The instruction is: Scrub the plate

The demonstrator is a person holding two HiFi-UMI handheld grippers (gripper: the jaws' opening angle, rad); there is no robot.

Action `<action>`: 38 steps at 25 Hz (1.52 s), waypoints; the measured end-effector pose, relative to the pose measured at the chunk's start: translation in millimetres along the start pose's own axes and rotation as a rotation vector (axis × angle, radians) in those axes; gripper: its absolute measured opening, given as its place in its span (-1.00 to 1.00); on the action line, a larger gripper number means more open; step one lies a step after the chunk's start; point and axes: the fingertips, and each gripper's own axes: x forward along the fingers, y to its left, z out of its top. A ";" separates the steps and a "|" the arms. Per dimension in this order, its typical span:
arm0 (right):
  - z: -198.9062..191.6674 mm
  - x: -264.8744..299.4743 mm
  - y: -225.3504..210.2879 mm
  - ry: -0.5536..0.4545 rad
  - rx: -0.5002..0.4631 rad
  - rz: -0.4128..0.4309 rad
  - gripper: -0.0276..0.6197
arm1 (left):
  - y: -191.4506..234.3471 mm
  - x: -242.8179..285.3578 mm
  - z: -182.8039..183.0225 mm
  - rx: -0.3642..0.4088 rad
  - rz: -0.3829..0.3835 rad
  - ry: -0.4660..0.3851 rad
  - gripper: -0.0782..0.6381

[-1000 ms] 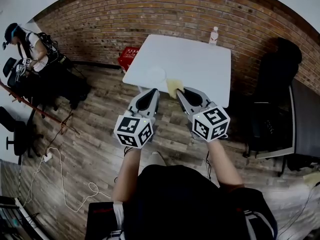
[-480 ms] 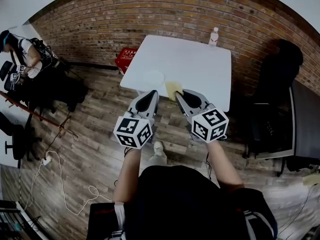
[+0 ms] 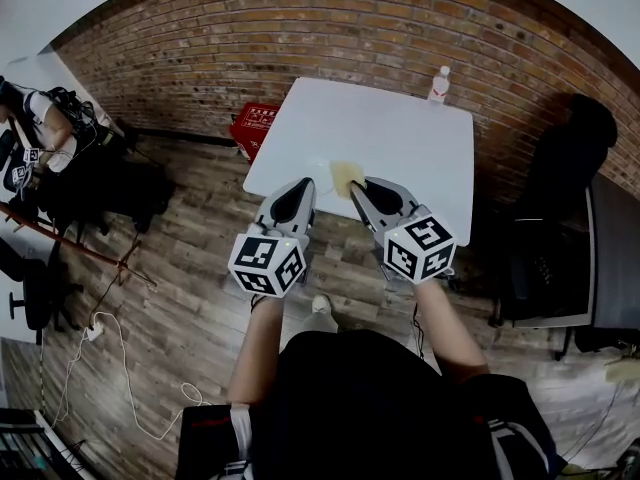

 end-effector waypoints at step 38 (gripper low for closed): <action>-26.2 195.2 -80.1 0.111 0.078 -0.181 -0.78 | 194.0 105.1 -53.0 -0.152 -0.146 0.162 -0.73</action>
